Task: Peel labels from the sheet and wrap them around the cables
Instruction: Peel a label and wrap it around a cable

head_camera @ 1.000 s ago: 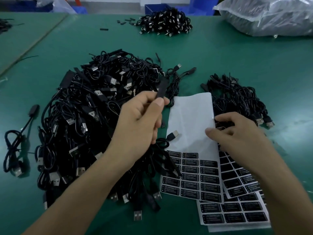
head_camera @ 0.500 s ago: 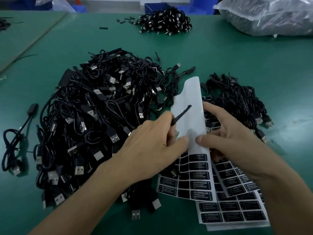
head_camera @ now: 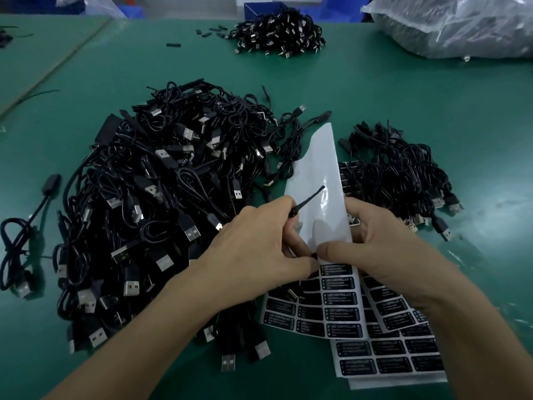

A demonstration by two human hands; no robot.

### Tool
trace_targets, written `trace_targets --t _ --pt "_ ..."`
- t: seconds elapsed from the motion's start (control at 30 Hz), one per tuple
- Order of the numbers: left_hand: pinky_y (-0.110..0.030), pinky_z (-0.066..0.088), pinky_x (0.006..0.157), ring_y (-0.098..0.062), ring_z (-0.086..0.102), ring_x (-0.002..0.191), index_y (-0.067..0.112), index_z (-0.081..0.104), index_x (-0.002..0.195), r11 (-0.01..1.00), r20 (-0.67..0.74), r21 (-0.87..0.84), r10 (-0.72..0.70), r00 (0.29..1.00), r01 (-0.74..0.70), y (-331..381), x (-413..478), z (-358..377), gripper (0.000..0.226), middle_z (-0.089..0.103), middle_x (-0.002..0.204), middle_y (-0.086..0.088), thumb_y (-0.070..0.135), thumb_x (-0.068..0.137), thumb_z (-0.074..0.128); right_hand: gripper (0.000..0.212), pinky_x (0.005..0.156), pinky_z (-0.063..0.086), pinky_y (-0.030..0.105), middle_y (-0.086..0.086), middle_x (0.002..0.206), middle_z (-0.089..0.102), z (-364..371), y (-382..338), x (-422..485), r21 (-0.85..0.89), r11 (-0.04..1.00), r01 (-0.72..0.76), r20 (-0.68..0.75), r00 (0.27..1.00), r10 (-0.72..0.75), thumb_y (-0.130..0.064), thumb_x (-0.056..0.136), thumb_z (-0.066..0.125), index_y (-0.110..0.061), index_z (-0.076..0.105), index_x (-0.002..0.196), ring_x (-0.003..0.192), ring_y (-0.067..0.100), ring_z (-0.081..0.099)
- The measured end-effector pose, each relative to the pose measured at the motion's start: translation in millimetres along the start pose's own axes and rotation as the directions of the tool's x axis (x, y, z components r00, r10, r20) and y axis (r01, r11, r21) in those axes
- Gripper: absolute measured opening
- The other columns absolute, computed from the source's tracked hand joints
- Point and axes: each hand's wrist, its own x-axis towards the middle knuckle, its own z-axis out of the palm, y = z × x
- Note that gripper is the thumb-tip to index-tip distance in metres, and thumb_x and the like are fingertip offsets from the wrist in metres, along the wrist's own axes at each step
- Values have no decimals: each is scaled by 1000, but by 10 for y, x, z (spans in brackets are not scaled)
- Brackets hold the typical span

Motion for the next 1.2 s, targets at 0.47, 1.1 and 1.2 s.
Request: trace_targets --t 0.47,1.1,1.2 --pt "-46 58 71 -5 68 71 28 41 77 997 -9 -64 -43 999 42 -55 24 4 44 74 77 13 42 67 82 47 71 57 17 4 92 79 23 65 47 147 987 -66 20 998 64 -1 81 78 -22 63 120 86 16 76" --pt "-51 50 58 -23 55 59 20 31 73 995 -95 -67 -86 992 80 -95 61 8 36 70 83 -18 18 75 67 45 70 62 28 5 87 79 -2 -3 5 106 990 -97 -6 995 98 2 82 75 -22 62 118 77 17 76" --pt "-46 54 58 -23 62 60 18 33 72 991 -213 -104 -108 971 87 -81 56 -4 33 65 69 -5 33 67 62 42 54 54 20 -4 78 77 -17 -11 -19 -31 995 -91 -116 990 86 -6 79 77 -27 62 112 58 4 70"
